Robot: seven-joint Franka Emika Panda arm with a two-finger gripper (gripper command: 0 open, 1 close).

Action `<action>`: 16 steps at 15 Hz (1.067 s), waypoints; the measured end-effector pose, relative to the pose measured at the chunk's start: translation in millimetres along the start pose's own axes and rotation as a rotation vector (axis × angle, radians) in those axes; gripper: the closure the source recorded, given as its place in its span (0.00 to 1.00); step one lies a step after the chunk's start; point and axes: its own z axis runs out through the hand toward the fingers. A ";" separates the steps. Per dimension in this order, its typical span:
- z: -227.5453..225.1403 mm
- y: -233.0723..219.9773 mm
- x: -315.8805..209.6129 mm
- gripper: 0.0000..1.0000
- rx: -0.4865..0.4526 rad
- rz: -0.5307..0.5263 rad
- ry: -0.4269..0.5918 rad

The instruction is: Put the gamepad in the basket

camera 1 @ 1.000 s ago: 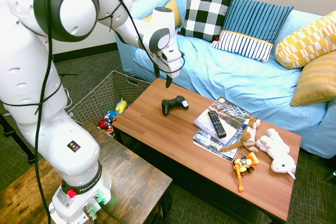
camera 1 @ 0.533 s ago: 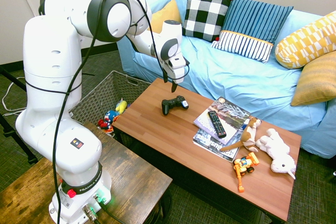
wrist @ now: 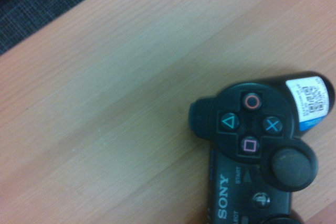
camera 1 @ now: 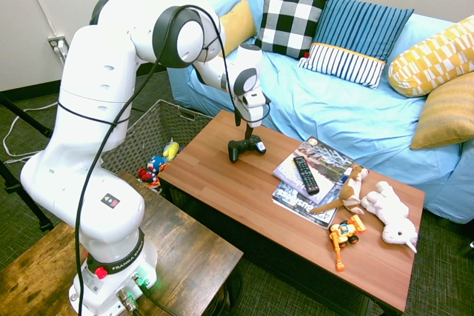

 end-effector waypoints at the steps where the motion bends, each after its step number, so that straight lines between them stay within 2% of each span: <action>1: 8.8 -1.9 -1.9 0.00 -0.011 0.004 0.000; 11: 61.2 -9.1 18.9 0.00 -0.068 0.054 0.014; 12: 64.0 -9.4 19.0 1.00 -0.070 0.054 0.013; 16: 68.3 -9.2 22.7 1.00 -0.074 0.067 0.009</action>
